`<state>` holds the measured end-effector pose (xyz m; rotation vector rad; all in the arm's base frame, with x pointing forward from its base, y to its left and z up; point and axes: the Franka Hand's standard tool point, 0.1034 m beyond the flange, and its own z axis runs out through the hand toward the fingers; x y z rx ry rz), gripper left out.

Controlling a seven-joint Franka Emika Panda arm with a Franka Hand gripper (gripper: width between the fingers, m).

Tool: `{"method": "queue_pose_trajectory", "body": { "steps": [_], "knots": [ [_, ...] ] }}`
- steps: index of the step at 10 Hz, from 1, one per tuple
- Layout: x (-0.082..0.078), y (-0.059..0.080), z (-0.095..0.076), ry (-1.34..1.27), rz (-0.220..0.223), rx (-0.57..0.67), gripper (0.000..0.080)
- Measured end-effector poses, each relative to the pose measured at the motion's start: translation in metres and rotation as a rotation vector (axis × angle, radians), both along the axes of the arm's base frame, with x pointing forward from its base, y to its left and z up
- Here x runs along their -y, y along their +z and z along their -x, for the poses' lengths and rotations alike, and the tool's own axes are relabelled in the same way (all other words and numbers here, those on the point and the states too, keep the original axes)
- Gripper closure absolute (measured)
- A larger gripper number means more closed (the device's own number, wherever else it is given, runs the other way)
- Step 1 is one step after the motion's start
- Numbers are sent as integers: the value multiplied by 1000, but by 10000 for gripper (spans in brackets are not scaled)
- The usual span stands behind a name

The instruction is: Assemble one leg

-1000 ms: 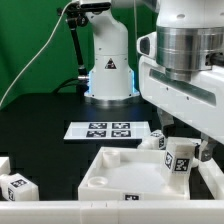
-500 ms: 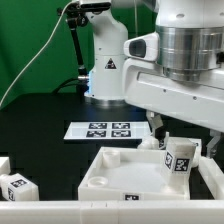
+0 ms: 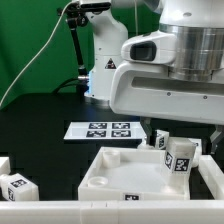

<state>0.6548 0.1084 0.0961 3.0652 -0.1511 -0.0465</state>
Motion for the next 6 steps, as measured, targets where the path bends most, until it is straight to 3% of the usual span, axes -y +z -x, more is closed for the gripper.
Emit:
{"method": "queue_pose_trajectory", "body": {
  "steps": [3, 5, 6],
  "knots": [
    [4, -1, -1, 199, 7, -7, 150],
    [6, -1, -1, 192, 8, -7, 197],
    [6, -1, -1, 192, 8, -7, 373]
  ]
}}
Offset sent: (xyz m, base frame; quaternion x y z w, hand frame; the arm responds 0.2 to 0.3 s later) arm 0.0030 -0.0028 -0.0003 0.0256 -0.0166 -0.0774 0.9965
